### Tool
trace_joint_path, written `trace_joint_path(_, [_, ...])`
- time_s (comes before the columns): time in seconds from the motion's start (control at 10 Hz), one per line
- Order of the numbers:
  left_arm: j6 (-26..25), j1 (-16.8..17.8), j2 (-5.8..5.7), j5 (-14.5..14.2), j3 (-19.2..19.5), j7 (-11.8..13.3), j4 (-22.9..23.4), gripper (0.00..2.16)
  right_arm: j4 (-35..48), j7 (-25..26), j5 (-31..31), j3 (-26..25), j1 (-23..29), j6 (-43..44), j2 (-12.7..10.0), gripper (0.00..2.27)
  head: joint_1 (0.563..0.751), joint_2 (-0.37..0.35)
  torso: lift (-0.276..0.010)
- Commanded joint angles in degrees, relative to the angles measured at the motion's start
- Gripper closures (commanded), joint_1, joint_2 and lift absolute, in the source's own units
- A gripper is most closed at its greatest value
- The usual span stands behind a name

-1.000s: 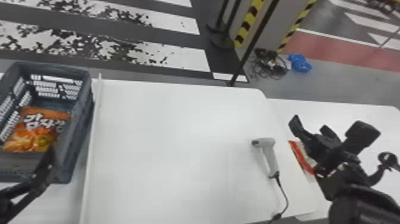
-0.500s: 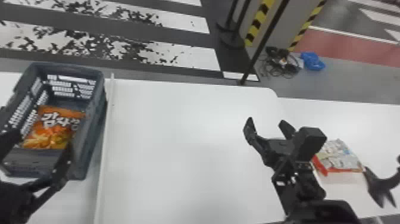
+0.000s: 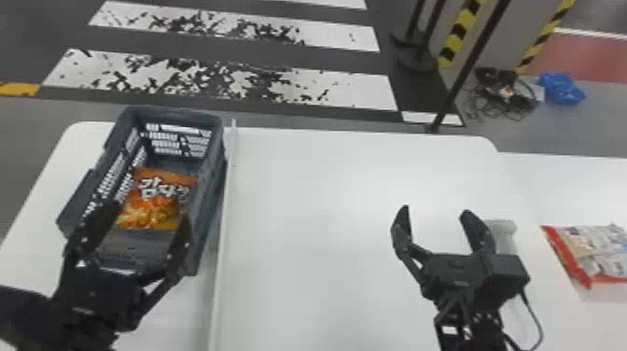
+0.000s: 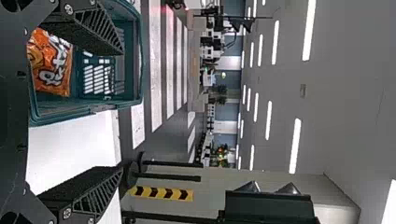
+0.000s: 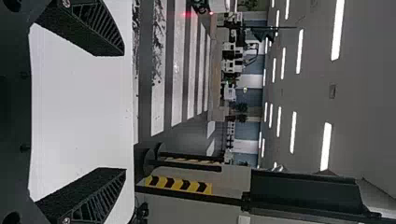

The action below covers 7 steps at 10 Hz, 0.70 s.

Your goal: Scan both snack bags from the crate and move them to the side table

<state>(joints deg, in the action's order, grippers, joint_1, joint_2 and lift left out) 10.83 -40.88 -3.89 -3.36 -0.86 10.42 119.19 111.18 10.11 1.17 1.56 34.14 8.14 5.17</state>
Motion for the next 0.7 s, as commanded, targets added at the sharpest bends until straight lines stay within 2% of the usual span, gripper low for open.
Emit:
trace_joint_path(0.0, [-1.8,-0.1,0.02,0.5,-0.5,-0.7,0.7,0.12,-0.5,0.8,-0.6,1.1,1.6,1.9,-0.3,0.04,0.695,-0.113,-0.075])
trace_joint_path(0.1, [-4.1,-0.3,-0.07,0.5,-0.5,-1.5,2.1,0.12,-0.7,1.4,-0.6,1.3,2.4,2.1,-0.4,0.04,0.695,-0.106,-0.075])
trace_joint_path(0.3, [-16.2,-0.4,-0.51,1.5,-0.1,-2.5,9.5,0.12,-1.5,1.6,-0.6,1.6,2.8,2.1,-0.3,0.05,0.695,-0.099,-0.075])
trace_joint_path(0.4, [-22.2,0.5,-0.77,1.9,0.8,-1.5,12.3,0.12,-1.8,1.6,-0.6,1.9,2.8,2.1,-0.2,0.05,0.695,-0.095,-0.075])
trace_joint_path(0.5, [-30.3,3.0,-1.03,2.3,2.3,0.4,14.7,0.12,-2.2,1.6,-0.4,2.0,2.8,2.1,0.1,0.06,0.695,-0.091,-0.075])
trace_joint_path(0.6, [-41.2,6.8,-1.38,2.7,3.7,1.3,16.4,0.14,-2.6,1.6,-0.1,2.0,2.8,3.0,0.2,0.06,0.695,-0.081,-0.075])
